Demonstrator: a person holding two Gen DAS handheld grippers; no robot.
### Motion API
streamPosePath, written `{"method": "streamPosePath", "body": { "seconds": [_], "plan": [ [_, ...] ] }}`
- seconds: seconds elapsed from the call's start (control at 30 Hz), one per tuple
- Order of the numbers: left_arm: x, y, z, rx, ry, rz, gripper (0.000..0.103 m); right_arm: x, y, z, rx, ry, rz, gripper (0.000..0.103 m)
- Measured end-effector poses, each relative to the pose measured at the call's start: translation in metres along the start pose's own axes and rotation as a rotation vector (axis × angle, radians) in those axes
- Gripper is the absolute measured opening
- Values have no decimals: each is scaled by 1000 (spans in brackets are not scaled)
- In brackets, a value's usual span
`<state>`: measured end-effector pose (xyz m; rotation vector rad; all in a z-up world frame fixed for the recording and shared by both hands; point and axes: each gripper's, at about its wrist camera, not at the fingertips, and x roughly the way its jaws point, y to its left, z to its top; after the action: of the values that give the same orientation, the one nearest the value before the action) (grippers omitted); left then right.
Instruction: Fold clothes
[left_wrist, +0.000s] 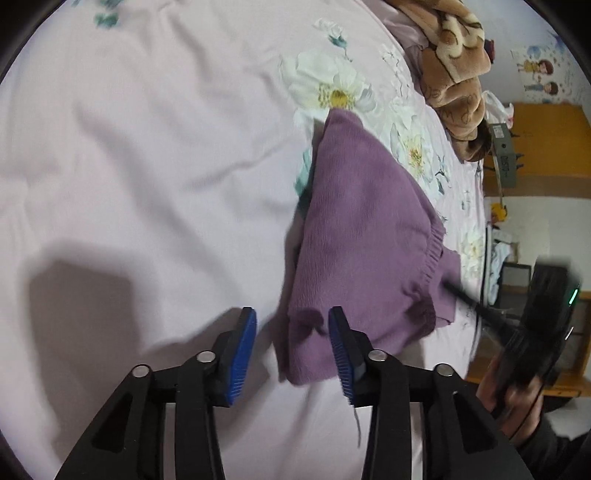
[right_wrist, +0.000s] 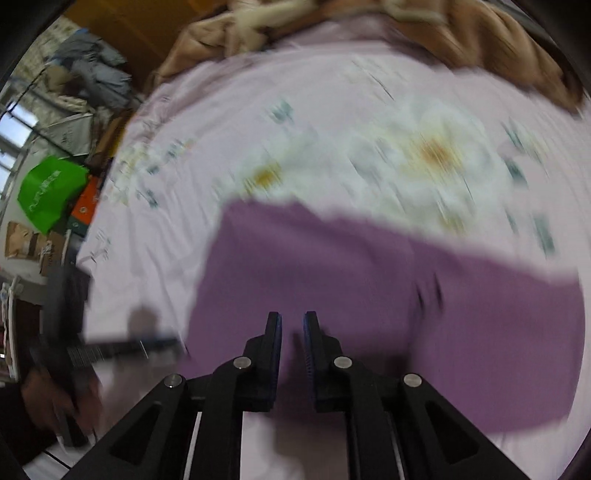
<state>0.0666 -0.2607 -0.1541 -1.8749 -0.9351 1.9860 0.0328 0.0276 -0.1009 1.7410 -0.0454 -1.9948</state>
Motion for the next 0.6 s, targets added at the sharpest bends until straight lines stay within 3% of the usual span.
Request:
{"method": "streamPosePath", "body": {
  "seconds": [0.1,0.27,0.33,0.6],
  "plan": [
    [10,-7,11,20,2,24,54,16,-23,-29,95,49,-36,8],
    [19,-22,24,39,-2,41,54,-9,-32,-35,156,-36,-17,11],
    [22,-27,25,38,-2,49,66,-18,-35,-37,174,-55,-15,11],
    [42,-40,30,77,5,80,67,-31,-52,-52,252,-101,-2,22]
  ]
}}
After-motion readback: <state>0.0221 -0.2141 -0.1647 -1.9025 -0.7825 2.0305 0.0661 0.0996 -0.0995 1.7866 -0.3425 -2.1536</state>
